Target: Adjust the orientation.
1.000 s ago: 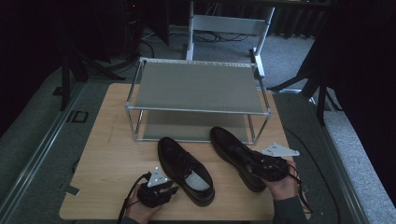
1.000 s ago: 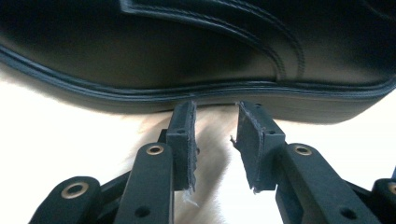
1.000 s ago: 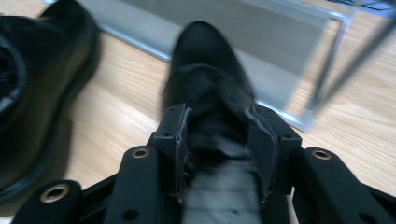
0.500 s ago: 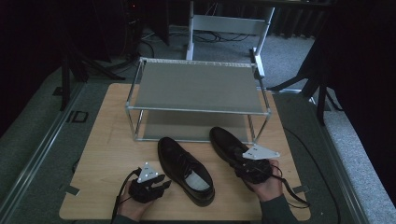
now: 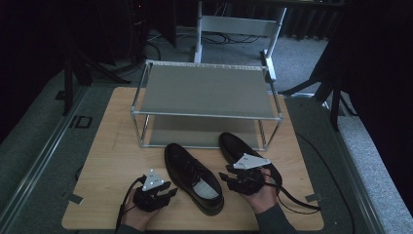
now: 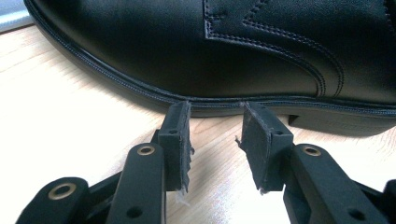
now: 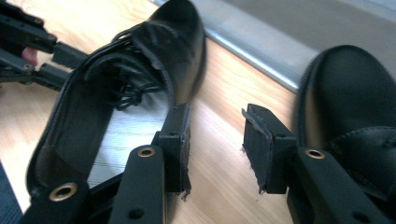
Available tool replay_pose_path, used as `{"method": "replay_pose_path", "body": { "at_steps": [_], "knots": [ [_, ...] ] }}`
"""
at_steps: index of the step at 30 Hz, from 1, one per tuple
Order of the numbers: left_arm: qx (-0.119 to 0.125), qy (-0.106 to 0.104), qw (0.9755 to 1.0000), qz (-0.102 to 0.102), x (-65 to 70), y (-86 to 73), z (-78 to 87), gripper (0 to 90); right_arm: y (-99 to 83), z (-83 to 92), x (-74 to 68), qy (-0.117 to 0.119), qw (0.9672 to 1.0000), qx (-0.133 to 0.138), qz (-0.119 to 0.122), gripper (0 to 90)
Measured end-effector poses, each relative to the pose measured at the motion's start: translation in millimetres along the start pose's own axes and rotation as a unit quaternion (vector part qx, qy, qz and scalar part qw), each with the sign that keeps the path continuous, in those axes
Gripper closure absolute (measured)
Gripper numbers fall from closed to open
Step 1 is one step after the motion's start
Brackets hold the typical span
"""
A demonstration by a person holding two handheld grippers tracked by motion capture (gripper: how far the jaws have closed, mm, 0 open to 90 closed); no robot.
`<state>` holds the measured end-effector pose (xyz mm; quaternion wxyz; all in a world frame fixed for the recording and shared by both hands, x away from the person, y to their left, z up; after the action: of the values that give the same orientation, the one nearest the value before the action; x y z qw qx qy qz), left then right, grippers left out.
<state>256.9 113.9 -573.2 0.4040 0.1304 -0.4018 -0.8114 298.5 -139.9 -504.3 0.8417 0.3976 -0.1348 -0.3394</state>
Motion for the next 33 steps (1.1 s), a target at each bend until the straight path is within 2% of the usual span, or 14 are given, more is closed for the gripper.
{"method": "replay_pose_path", "body": {
  "at_steps": [1,6,10,13,15,17,19,22,26,28,33],
  "knots": [
    [0.0,0.0,1.0,0.0,-0.1,0.0,0.1,62.4,0.3,-1.7,-2.3,0.007,1.0,0.0,0.0,61.7],
    [0.0,0.0,1.0,0.0,-0.1,-0.1,-0.1,62.3,2.3,-9.5,-11.5,0.014,0.9998,-0.009,0.014,65.1],
    [0.0,0.001,1.0,-0.002,0.4,0.0,0.1,62.3,5.2,-12.1,-14.3,0.034,0.9994,-0.006,0.003,65.0],
    [0.0,0.0,1.0,-0.002,0.2,-0.1,-0.4,62.3,1.7,-18.4,-15.0,0.031,0.9993,-0.021,0.005,65.5],
    [-0.003,-0.001,1.0,-0.004,0.8,-0.4,-0.8,62.3,-0.5,-23.7,-16.0,0.037,0.9989,-0.029,0.004,66.1],
    [-0.003,-0.002,1.0,-0.005,1.4,-0.5,-1.2,62.3,-1.4,-29.0,-17.3,0.045,0.9984,-0.034,0.0,69.6],
    [-0.004,-0.003,1.0,-0.006,1.8,-0.5,-1.6,62.3,-1.9,-32.4,-17.7,0.052,0.9981,-0.034,-0.003,76.9],
    [-0.005,-0.003,1.0,-0.006,1.8,-0.7,-1.7,62.3,-0.8,-30.5,-15.8,0.041,0.9986,-0.031,-0.009,85.5],
    [-0.003,-0.003,1.0,-0.006,1.7,-0.6,-0.8,62.3,-2.9,-24.5,-11.6,0.004,0.9995,-0.031,0.001,86.2],
    [-0.002,-0.003,1.0,-0.004,1.5,-0.5,-1.1,62.3,-5.8,-20.0,-8.7,-0.001,0.9996,-0.029,-0.005,86.2],
    [-0.005,-0.004,1.0,-0.006,2.3,-0.7,-2.5,62.3,-15.2,-5.7,5.3,-0.035,0.999,-0.023,-0.019,86.2]
  ]
}}
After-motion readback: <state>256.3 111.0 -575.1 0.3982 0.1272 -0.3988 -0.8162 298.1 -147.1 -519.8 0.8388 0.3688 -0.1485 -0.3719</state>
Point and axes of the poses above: each handheld gripper's, and its own axes: z roughly backward along the jaws, y roughly out of its top, x roughly to its right, the point moved 5 cm from there along -z, roughly forward along the jaws, and after that the axes turned 2 degrees about -z, right-handed, at the moved point
